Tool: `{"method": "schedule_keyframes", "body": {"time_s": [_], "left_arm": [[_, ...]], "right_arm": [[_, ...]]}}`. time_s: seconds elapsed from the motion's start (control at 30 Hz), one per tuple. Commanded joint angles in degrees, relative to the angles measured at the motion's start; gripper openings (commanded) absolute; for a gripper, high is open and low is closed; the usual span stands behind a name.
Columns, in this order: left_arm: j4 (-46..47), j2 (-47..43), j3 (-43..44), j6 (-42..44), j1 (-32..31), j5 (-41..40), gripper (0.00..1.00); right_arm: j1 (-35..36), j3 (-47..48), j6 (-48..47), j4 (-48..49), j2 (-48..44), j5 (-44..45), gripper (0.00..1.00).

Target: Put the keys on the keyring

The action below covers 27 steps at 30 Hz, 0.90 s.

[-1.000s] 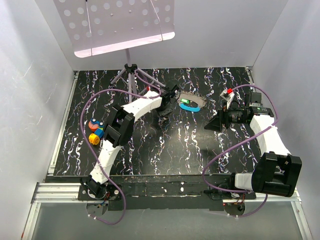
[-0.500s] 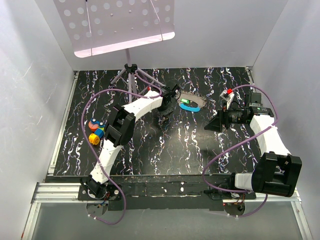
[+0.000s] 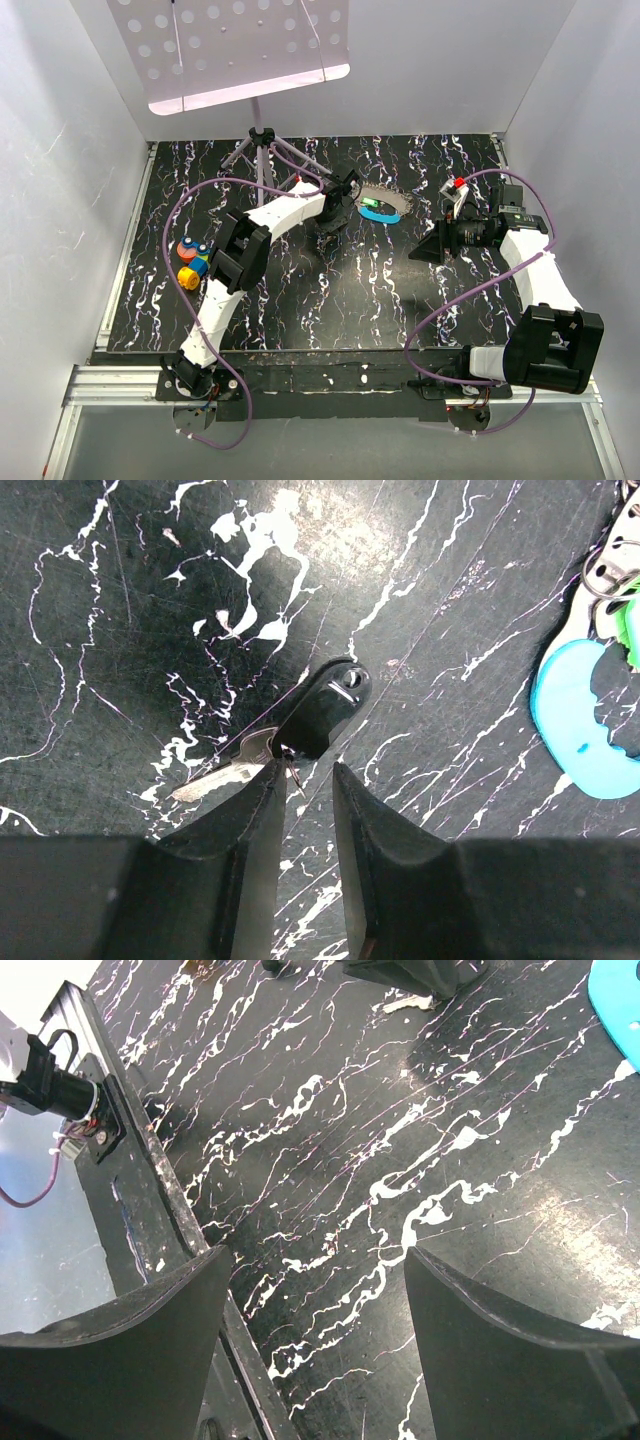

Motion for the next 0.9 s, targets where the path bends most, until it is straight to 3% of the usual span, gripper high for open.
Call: {"method": "schedule_keyframes", "body": {"time_s": [0.0, 0.43, 0.53, 0.73, 0.87], "left_arm": [[0.45, -1.44, -0.57, -0.48, -0.13, 0.31, 0.25], [3.53, -3.1, -3.82, -0.57, -0.05, 1.01, 0.08], [4.76, -4.25, -5.23, -0.48, -0.13, 1.28, 0.0], [10.9, -9.42, -10.49, 2.15, -0.13, 1.45, 0.0], [19.85, -17.32, -19.97, 7.41, 0.13, 4.43, 0.0]], "right_arm": [[0.11, 2.53, -0.93, -0.74, -0.01, -1.21, 0.79], [0.02, 2.7, -1.19, -1.09, -0.1, -1.12, 0.79], [0.02, 2.7, -1.19, -1.09, -0.1, -1.12, 0.79], [0.11, 2.7, -1.46, -1.27, -0.19, -0.77, 0.78], [0.81, 2.61, -3.9, -2.84, -0.19, -1.47, 0.78]]}}
